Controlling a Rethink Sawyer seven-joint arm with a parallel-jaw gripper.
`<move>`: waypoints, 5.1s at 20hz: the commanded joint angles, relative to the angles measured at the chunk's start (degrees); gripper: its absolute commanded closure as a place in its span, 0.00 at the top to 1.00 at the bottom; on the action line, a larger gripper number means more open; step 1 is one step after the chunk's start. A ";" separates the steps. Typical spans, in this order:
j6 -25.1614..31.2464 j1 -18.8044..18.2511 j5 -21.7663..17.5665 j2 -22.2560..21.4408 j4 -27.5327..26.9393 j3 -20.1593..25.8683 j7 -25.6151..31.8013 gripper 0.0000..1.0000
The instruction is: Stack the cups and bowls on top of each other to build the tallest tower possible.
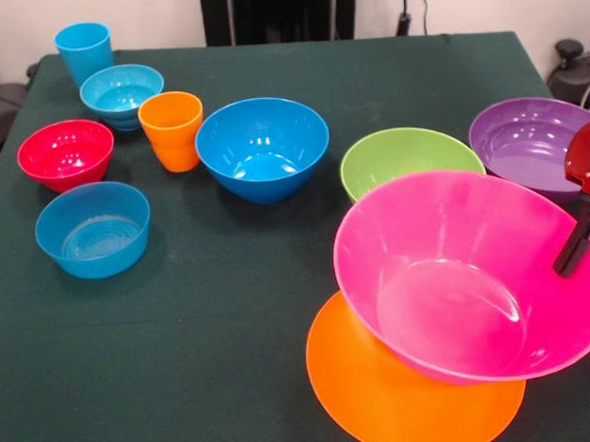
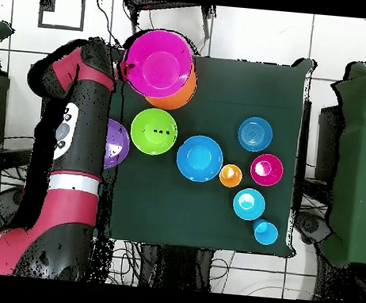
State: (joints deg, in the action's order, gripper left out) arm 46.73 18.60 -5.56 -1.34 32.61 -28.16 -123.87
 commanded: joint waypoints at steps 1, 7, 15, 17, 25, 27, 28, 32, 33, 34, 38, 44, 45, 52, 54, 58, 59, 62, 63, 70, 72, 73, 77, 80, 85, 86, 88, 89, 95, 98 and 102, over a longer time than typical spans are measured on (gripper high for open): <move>-1.75 -0.08 -5.39 0.24 7.93 3.30 7.02 0.00; -2.66 -0.11 -5.78 -0.32 9.21 3.57 7.32 0.00; -3.43 -0.14 -6.25 -1.03 10.59 3.97 7.44 0.00; -3.62 -0.08 -6.31 -0.97 10.79 4.01 7.17 0.00; -4.79 0.06 -6.50 -1.32 11.97 4.15 6.64 0.00; -4.67 0.02 -6.50 -1.30 11.95 4.10 6.75 0.00; -4.62 0.00 -6.46 -1.29 11.95 4.11 6.80 0.00; -5.82 0.32 -6.75 -1.29 12.29 3.88 6.17 0.00; -5.94 0.37 -6.77 -1.28 12.28 3.88 5.98 0.00; -6.06 0.36 -6.80 -1.29 12.30 3.91 5.87 0.00; -5.86 0.41 -6.84 -1.20 11.95 3.97 5.63 0.00; -6.08 0.69 -7.26 -0.98 11.41 3.77 4.87 0.00; -6.07 0.65 -7.22 -1.05 11.47 3.90 4.77 0.00; -6.62 0.91 -7.32 -1.36 12.34 3.87 3.54 0.00; -6.55 0.98 -7.24 -1.31 12.38 3.80 3.18 0.00; -6.50 1.19 -7.09 -1.41 12.75 3.77 2.58 0.00; -6.51 1.23 -7.10 -1.43 12.83 3.72 2.46 0.00; -6.71 1.48 -7.11 -1.53 13.33 3.61 1.94 0.00; -6.61 1.49 -7.06 -1.47 13.23 3.59 1.82 0.00; -6.44 2.07 -6.75 -1.29 13.45 3.26 0.37 0.00; -6.40 2.11 -6.63 -1.21 13.40 3.26 0.31 0.00; -6.54 2.11 -6.62 -1.21 13.46 3.24 0.28 0.00; -6.74 2.00 -6.43 -1.22 13.56 3.38 0.30 0.00; -6.59 1.95 -6.32 -1.18 13.46 3.43 0.33 0.00; -7.32 2.00 -6.53 -1.23 13.74 3.33 0.12 0.00; -7.53 2.00 -6.58 -1.28 13.85 3.34 0.17 0.00; -7.77 2.01 -6.68 -1.28 13.85 3.30 0.27 0.00; -8.02 2.05 -6.80 -1.26 13.85 3.21 0.26 0.00; -7.53 2.13 -6.60 -1.13 13.54 3.07 0.42 0.00; -6.95 2.12 -6.55 -0.98 13.18 3.02 0.66 0.00; -6.66 2.11 -6.48 -0.91 12.94 3.03 0.74 0.00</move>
State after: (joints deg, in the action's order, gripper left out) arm 40.95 19.80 -8.46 -4.00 39.98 -28.88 -123.87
